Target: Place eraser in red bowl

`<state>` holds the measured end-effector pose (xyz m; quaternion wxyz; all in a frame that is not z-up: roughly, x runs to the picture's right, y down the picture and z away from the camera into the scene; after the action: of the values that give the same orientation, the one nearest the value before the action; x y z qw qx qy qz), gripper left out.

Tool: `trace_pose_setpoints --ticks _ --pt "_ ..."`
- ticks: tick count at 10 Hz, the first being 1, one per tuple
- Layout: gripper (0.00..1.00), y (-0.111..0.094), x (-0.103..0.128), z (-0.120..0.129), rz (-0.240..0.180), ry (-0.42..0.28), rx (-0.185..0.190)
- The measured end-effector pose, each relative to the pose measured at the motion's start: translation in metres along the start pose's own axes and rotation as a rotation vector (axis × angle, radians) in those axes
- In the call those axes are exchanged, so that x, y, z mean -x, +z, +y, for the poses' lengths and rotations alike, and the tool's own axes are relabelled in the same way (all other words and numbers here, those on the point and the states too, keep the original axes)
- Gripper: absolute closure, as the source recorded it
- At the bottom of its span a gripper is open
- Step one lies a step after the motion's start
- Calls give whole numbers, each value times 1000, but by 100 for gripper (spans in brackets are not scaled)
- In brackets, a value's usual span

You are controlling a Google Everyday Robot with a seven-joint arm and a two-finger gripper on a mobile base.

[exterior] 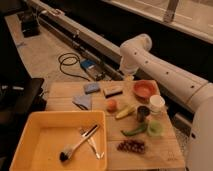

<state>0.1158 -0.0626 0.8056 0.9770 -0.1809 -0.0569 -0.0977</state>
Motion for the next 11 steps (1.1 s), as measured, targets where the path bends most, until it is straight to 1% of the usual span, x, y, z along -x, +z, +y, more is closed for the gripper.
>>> trace_pose_setpoints --ticks 1,4,5,6,7,9,10,11 --pt "33 0 -3 1 3 4 0" --pt "33 1 -2 0 -1 1 2" --pt "33 5 -1 1 -23 2 6" --pt "33 16 3 3 -76 4 20" --pt "33 31 7 6 -113 6 33" --pt "33 66 18 10 -173 14 61" --pt "33 87 28 10 -222 20 79" --pt "33 98 36 7 -248 21 88"
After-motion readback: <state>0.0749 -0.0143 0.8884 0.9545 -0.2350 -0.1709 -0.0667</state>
